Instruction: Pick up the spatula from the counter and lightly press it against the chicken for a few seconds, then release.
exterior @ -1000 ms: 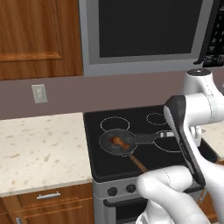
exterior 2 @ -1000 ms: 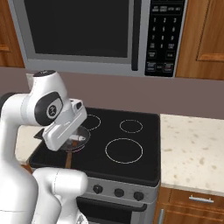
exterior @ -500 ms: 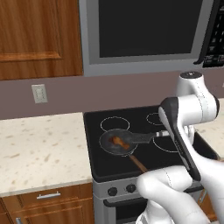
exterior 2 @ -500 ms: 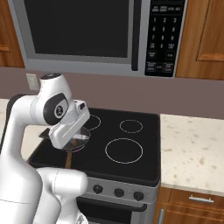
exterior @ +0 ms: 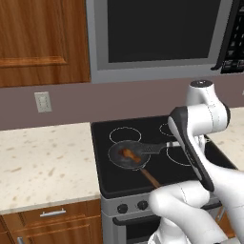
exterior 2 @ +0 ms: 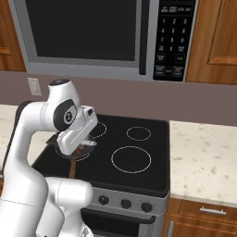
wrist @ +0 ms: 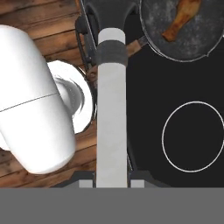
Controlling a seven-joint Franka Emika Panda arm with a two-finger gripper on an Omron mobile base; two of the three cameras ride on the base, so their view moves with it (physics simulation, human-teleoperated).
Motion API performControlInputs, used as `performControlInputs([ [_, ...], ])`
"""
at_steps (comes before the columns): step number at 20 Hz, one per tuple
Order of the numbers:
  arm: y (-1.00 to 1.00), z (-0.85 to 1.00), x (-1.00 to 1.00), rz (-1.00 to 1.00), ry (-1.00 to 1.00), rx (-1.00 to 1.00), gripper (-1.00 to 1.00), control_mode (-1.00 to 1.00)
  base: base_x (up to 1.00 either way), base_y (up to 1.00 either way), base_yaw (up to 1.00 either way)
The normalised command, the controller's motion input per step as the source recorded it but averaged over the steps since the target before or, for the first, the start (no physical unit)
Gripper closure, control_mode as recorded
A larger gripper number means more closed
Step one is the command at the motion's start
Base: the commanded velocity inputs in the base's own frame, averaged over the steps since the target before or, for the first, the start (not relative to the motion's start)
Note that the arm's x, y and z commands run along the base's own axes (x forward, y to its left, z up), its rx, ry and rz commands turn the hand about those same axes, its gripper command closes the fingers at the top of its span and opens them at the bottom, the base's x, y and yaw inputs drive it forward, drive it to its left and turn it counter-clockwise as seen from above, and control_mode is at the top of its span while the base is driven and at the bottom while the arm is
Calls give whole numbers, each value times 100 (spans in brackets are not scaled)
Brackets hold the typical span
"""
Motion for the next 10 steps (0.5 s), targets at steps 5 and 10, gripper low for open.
performControlInputs([
  [5,0,-19,19,0,0,0,100,-100,0,0,0],
  [10,0,-18,13,0,0,0,100,-100,0,0,0],
])
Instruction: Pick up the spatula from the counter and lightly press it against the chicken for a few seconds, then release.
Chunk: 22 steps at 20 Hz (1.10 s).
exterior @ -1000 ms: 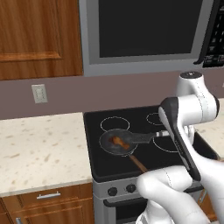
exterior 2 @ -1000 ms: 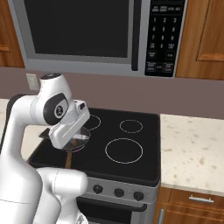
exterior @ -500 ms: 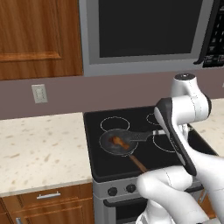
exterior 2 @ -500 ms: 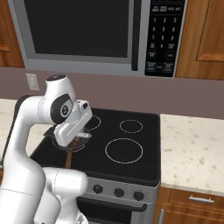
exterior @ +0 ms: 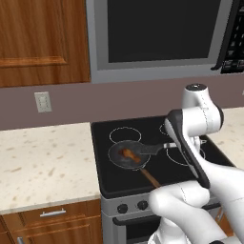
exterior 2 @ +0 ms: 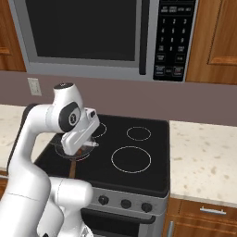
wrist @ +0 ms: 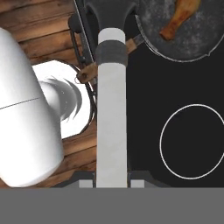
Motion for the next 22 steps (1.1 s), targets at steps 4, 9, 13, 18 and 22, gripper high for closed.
performControlInputs([
  [4,1,-11,10,0,0,0,100,-100,0,0,0],
  [9,3,-5,13,0,0,0,100,-100,0,0,0],
  [13,2,-5,15,0,0,-1,100,-100,0,0,0],
  [18,3,-9,14,0,0,-4,100,-100,0,0,0],
  [22,6,-11,10,0,0,-4,100,-100,0,0,0],
])
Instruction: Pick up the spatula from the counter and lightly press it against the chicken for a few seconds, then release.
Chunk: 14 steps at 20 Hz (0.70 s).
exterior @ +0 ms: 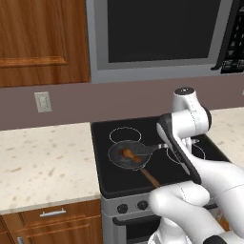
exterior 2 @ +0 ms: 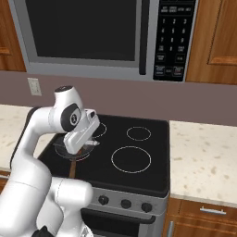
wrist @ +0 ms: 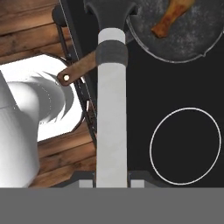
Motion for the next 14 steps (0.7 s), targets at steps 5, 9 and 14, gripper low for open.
performControlInputs([
  [5,2,-13,14,0,0,-2,100,-100,0,0,0],
  [9,4,-12,17,0,0,-1,100,-100,0,0,0],
  [14,2,-9,26,0,1,-1,100,-100,0,0,0],
])
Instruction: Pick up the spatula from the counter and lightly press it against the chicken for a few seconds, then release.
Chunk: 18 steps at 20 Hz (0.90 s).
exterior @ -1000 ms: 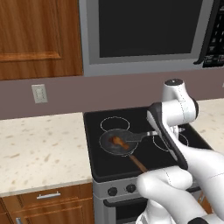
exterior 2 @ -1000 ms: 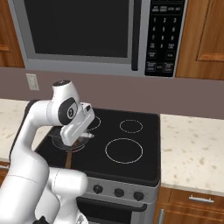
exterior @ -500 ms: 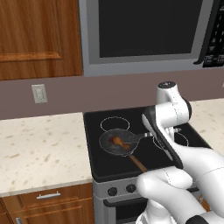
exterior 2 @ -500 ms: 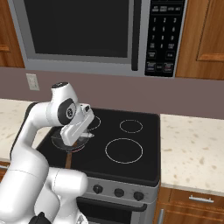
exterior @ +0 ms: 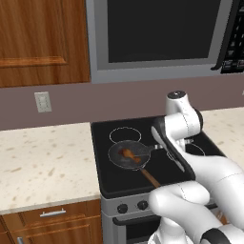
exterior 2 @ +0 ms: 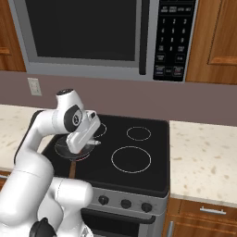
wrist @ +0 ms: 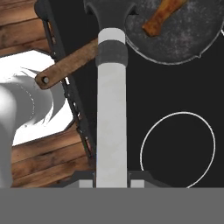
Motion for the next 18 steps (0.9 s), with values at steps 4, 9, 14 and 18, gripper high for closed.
performControlInputs([
  [4,1,-12,27,0,2,-1,100,-100,0,0,0],
  [9,3,-17,22,0,3,-2,100,-100,0,0,0],
  [14,3,-17,19,0,3,-2,100,-100,0,0,0],
  [18,2,-10,24,0,1,-1,100,-100,0,0,0],
])
